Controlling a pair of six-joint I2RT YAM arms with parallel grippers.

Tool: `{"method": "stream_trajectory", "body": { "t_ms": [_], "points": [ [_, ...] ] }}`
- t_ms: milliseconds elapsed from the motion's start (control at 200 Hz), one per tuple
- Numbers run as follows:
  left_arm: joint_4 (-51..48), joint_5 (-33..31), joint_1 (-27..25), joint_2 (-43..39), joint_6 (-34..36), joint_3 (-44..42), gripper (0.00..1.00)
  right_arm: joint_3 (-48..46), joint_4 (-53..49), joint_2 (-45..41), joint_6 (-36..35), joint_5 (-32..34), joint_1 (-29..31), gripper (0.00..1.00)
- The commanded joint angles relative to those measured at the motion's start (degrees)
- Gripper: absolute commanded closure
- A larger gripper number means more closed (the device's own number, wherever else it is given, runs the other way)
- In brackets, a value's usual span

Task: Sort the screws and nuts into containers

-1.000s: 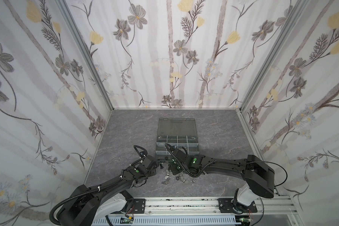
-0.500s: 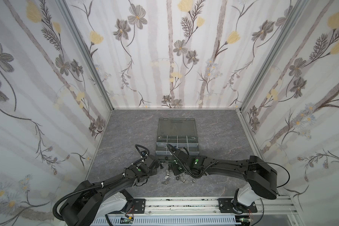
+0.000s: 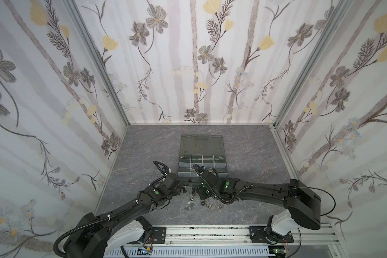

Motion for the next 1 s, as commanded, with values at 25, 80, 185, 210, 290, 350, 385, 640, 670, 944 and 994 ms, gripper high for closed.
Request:
{"method": "stream_trajectory", "body": {
  "t_ms": [25, 80, 185, 210, 290, 350, 385, 640, 670, 944, 994],
  "points": [
    [0.04, 2.02, -0.09, -1.69, 1.94, 3.59, 0.94, -0.58, 1.72, -1.65, 1.35, 2.13, -0.16, 0.69],
    [0.04, 2.87, -0.05, -1.21, 2.67, 5.43, 0.94, -0.91, 1.57, -2.23, 1.48, 2.39, -0.32, 0.69],
    [0.12, 3.66, -0.04, 2.14, 3.56, 9.05, 0.93, -1.37, 1.59, -3.05, 1.79, 2.62, -0.65, 0.69],
    [0.13, 3.83, -0.06, 3.42, 4.01, 9.97, 0.93, -1.4, 1.59, -3.11, 1.84, 2.66, -0.77, 0.69],
    [0.21, 4.55, -0.09, 8.01, 5.34, 12.57, 0.93, -1.4, 1.55, -3.37, 1.94, 2.58, -0.96, 0.69],
    [0.21, 5.0, -0.26, 11.2, 6.1, 14.12, 0.93, -1.4, 1.35, -3.55, 1.89, 2.58, -1.04, 0.69],
    [0.3, 4.87, -0.4, 12.66, 6.29, 14.76, 0.93, -1.4, 1.22, -3.67, 1.93, 2.59, -1.0, 0.69],
    [1.4, 4.8, -0.62, 20.4, 8.73, 16.82, 0.93, -2.53, 0.84, -4.72, 2.64, 3.04, -1.04, 0.69],
    [1.51, 4.77, -0.66, 21.38, 8.93, 17.02, 0.93, -2.75, 0.85, -4.89, 2.75, 3.11, -1.1, 0.68],
    [2.32, 3.15, -1.09, 26.91, 9.8, 17.9, 0.87, -3.56, 0.58, -5.6, 3.2, 3.28, -1.12, 0.68],
    [2.41, 3.18, -1.19, 27.34, 9.71, 18.08, 0.86, -3.59, 0.5, -5.62, 3.17, 3.37, -1.12, 0.68]
  ]
}}
